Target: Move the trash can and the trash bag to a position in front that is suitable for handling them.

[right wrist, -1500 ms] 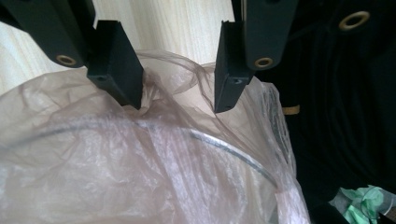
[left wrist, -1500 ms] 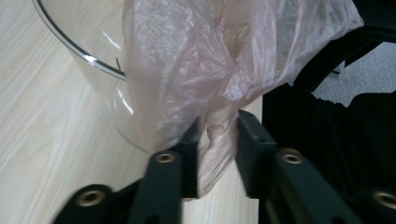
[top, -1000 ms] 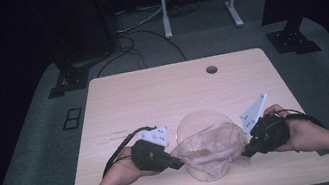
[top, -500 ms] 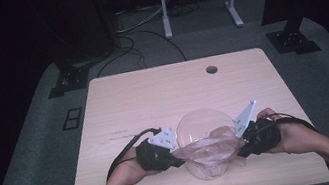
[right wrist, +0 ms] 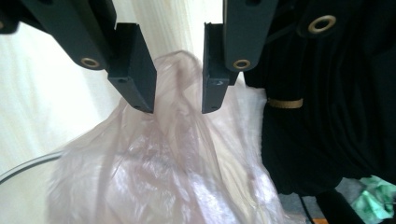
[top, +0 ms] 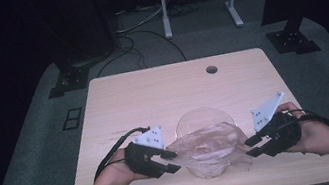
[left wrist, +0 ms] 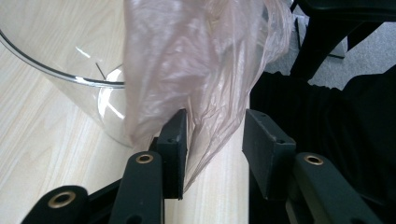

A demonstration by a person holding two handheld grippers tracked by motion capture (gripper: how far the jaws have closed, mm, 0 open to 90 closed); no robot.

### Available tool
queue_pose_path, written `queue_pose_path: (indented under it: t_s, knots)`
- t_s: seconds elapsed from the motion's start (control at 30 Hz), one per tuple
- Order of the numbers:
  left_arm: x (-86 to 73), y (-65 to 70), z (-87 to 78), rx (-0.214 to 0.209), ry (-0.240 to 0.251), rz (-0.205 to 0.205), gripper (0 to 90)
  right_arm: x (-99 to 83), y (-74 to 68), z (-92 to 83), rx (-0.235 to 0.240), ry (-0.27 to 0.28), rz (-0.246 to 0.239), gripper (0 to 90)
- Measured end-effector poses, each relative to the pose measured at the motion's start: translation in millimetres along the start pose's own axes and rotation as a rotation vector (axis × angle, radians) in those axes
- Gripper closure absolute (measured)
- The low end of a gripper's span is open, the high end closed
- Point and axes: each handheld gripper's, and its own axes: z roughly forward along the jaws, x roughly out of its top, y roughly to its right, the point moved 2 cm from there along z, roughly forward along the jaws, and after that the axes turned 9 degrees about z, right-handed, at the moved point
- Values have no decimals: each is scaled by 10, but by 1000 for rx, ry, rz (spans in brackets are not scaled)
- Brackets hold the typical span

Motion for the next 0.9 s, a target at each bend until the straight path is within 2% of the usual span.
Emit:
queue_pose_path:
  t_s: [0.13, 0.3, 0.4, 0.47, 0.7, 0.8, 0.9]
  knots:
    - [-13, 26, -54, -12, 6, 8, 516, 28, -57, -132, -22, 43, -16, 630]
    - [-40, 42, -125, -21, 42, 13, 475, 70, -28, -215, -53, 94, -16, 599]
    - [-38, 40, -171, -29, 73, 19, 439, 95, -1, -217, -68, 112, -16, 585]
    - [-27, 32, -192, -20, 78, 11, 436, 123, 14, -208, -80, 122, -10, 580]
    - [56, -27, -225, 10, 111, 24, 443, 233, 62, -164, -103, 145, -14, 564]
    - [99, -62, -223, 28, 115, 23, 444, 280, 84, -122, -117, 137, -15, 620]
    - [137, -105, -233, 38, 123, 23, 446, 323, 111, -89, -138, 112, -7, 793]
